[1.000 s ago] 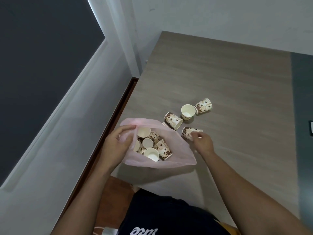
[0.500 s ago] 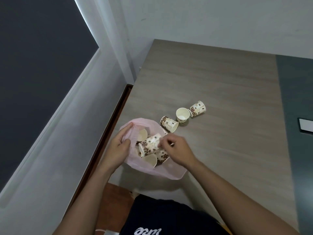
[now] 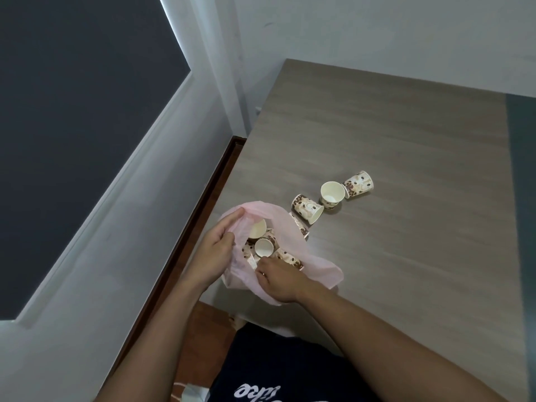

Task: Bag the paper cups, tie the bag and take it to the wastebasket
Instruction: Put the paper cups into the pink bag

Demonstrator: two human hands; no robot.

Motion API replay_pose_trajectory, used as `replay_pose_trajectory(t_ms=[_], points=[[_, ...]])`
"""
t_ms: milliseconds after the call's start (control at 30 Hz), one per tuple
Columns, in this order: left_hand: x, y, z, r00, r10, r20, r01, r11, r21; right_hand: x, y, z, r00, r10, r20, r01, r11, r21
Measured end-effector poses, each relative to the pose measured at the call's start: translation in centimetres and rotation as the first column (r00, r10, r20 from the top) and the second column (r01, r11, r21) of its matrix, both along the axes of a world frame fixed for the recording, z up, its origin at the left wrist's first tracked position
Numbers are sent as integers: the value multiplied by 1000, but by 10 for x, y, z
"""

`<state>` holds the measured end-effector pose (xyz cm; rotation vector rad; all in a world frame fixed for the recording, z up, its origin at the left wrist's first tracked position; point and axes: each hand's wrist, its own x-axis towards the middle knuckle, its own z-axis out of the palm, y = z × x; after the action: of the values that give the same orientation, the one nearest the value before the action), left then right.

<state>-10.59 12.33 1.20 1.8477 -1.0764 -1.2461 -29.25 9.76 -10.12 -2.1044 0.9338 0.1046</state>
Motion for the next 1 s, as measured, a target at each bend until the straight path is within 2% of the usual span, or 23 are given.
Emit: replay_pose_trajectory(t_ms=[133,233,300,367,433,533,667,833,1000], points=[[8,5,-4,993,-46,105,46,999,3,-2,-1,1,996,-33,77,36,999,-37],[8,8,-8,982,14,188,-9,1000,-28,-7,-12,9,945,-228,234,263,956,-131],[10,10,-15,968,69,241,-59,997,-52,-14,-26,15,851,-395,347,465,873,-147],[14,10,-20,963,112,244,-107,994,-34,-21,-41,18,718,-570,400,643,762,-69],[15,11,-21,962,126,241,-131,991,4,-30,-55,16,597,-713,368,761,649,21],[17,13,-18,959,135,251,-143,990,15,-41,-70,2,517,-815,263,831,551,73],[23,14,-19,964,145,223,-145,989,-15,-45,-80,-22,567,-809,154,811,582,69],[34,23,-23,984,-5,177,14,998,-55,-34,-89,-46,687,-727,-22,727,686,28],[44,34,-23,982,-68,179,72,997,-14,-31,-93,-76,711,-684,-163,696,718,27]])
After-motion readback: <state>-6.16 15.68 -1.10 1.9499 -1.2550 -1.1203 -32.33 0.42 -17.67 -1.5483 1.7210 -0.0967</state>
